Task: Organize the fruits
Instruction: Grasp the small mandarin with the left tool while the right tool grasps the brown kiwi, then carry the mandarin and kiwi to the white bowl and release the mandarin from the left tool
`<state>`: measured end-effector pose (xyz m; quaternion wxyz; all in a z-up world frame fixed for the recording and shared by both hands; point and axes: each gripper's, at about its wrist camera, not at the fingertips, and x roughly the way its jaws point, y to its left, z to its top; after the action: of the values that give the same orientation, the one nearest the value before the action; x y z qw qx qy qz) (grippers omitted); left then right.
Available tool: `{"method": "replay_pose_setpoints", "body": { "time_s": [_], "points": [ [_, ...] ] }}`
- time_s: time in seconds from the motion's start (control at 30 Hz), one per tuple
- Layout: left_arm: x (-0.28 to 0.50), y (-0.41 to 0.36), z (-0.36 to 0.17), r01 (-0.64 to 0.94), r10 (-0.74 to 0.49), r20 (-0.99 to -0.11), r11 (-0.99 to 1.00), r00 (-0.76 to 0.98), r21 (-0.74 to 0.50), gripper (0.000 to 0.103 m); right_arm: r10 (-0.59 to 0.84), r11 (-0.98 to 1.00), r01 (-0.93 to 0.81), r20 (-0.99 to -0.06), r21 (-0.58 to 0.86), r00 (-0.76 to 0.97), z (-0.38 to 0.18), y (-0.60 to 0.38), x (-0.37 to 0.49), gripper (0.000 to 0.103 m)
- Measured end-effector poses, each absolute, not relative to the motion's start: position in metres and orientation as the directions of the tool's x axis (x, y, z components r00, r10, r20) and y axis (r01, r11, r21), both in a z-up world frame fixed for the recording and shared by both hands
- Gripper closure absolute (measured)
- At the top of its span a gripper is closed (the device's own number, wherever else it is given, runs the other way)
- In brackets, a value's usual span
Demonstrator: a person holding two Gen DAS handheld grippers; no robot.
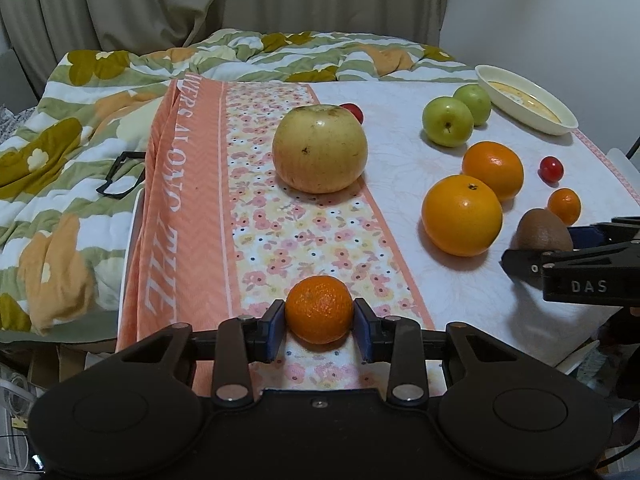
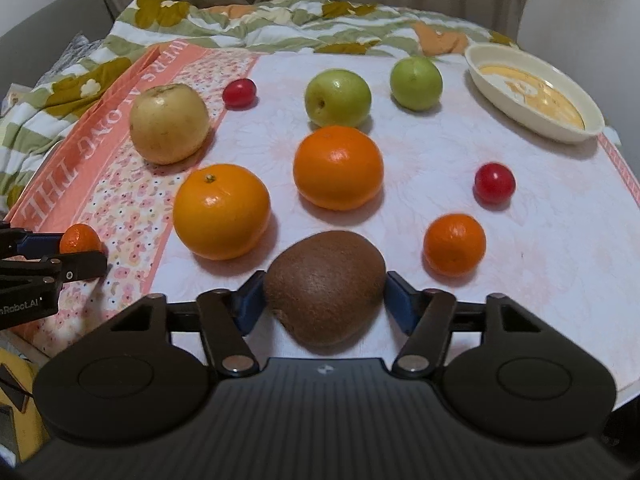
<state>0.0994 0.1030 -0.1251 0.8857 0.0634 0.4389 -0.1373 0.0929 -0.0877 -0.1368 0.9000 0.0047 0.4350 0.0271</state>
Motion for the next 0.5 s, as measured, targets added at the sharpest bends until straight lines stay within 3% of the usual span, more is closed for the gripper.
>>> {"method": "replay_pose_setpoints", "body": {
  "time_s": [0.5],
  "points": [
    [0.071, 0.071, -0.068, 0.224, -0.123, -0.742, 0.974, 0.659, 0.038, 0.064, 0.14, 0.99, -0.104, -0.725, 0.095, 0.674, -0.091, -0.13, 0.072, 0.026]
  ]
}}
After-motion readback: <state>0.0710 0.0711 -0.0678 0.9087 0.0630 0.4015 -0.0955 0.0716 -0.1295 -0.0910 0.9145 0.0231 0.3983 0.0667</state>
